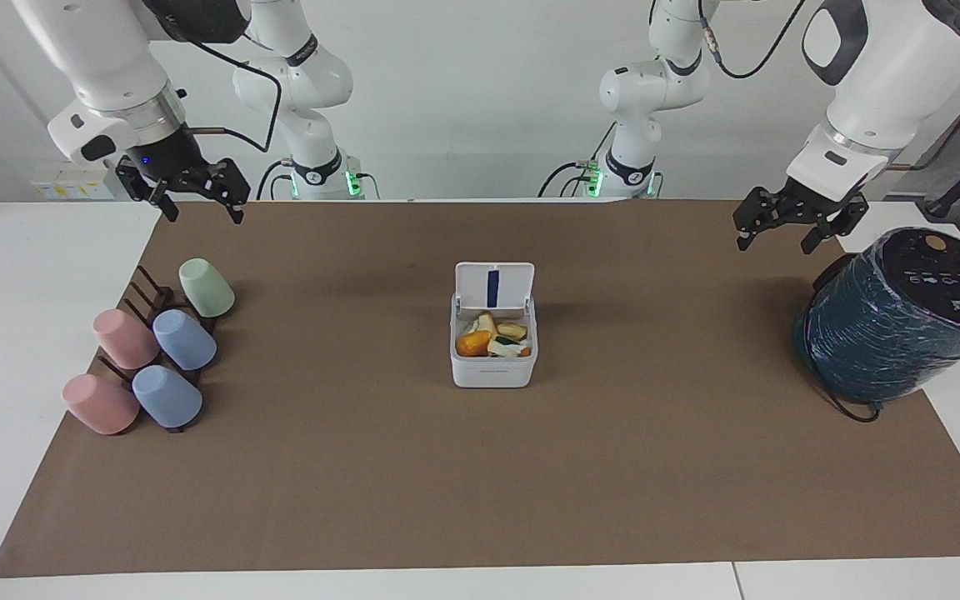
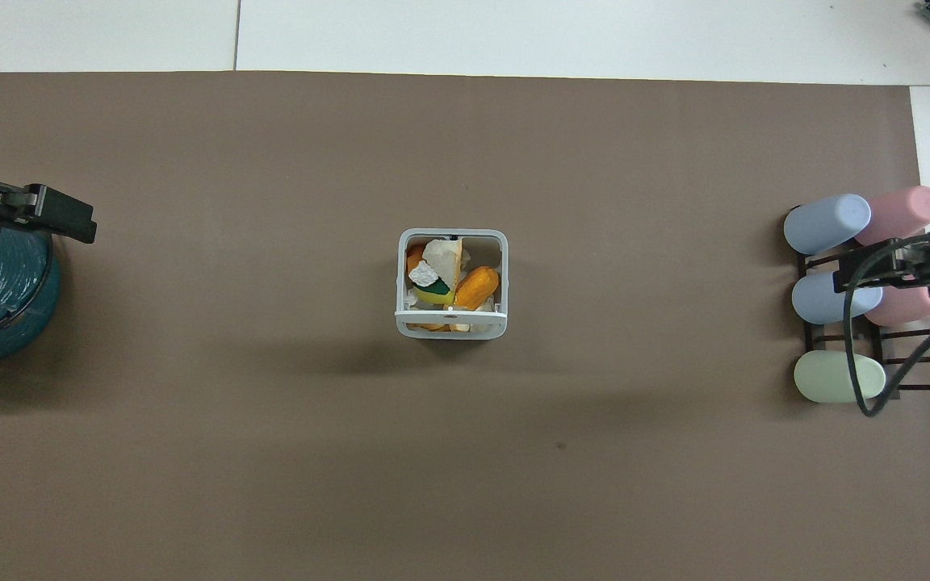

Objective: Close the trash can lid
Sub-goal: 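Raise the left gripper from rest toward the trash can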

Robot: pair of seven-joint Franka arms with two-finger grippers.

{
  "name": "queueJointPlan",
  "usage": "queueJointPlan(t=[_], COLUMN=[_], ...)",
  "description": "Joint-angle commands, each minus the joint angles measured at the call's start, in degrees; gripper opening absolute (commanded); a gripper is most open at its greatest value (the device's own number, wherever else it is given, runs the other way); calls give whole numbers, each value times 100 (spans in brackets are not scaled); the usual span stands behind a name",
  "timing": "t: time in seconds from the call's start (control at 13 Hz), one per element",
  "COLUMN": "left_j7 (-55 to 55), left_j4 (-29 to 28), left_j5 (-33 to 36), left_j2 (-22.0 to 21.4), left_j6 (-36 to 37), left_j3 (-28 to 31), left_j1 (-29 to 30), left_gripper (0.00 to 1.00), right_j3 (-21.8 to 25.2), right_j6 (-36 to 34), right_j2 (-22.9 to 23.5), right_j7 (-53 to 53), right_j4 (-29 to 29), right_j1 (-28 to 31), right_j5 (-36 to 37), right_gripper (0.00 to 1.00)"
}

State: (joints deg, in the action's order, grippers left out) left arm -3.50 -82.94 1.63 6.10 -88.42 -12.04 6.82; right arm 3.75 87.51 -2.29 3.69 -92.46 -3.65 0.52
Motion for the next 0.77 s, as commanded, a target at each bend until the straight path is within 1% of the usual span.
queueJointPlan(t=[0.0,0.38,0.46,0.54,0.62,0.69], left_j7=[77,95,95,113,357,759], left_j4=[-231,-318,-467,-634,-809,-976], left_j5=[127,127,127,119,119,101], left_j2=[-206,-258,-328,-416,-513,-592], left_j6=[-78,-61,-78,-113,-149,-210], left_j3=[-26,-61,-52,-61,-61,-79], left_j1=[21,-58,-224,-391,-584,-760], left_gripper=[100,100,91,70,45,24], right_j3=[-6,-6,-6,-6,-6,-6], right_j6=[-6,-6,-6,-6,-6,-6], right_j2=[-140,-140,-140,-140,-140,-140], right_j7=[-149,-149,-149,-149,-149,-149], right_j4=[-150,-150,-150,-150,-150,-150], right_j1=[40,40,40,40,40,40], right_j5=[-104,-104,-104,-104,-104,-104], right_gripper=[100,100,100,100,100,100])
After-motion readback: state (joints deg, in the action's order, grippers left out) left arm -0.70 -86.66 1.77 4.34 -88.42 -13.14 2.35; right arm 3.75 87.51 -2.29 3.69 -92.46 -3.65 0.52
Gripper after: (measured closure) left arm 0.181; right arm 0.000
